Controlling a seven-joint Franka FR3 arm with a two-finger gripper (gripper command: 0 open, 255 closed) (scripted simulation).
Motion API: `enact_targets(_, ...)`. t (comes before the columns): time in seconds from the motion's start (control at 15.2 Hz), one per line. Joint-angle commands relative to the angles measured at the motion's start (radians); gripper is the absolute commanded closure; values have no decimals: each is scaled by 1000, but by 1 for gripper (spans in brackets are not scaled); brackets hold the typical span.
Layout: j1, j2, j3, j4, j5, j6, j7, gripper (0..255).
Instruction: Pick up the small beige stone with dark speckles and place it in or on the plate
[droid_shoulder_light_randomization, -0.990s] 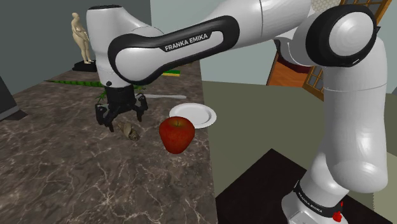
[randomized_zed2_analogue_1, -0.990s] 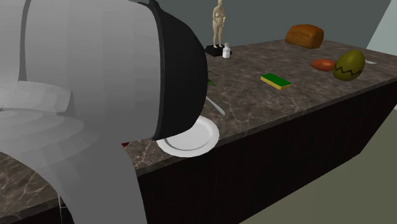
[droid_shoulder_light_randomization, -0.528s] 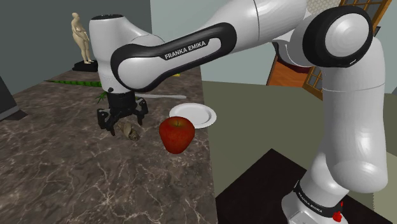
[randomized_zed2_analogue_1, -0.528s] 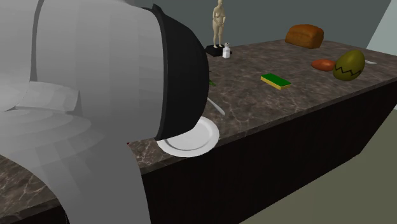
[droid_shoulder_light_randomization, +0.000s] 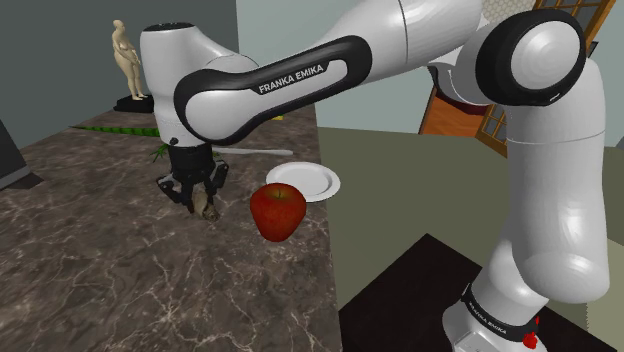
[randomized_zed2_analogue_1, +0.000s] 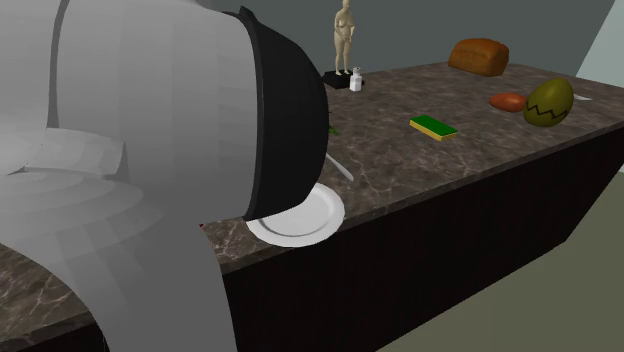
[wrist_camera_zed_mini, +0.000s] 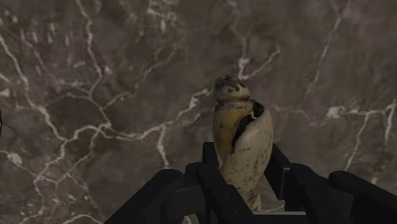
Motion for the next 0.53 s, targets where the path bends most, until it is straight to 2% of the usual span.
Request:
enact_targets(0.0,0,0,0,0,0,0,0,255)
enact_targets(0.26,0,0,0,0,0,0,0,255)
enact_targets(0.46,0,-10,4,27,8,-35,-8,255)
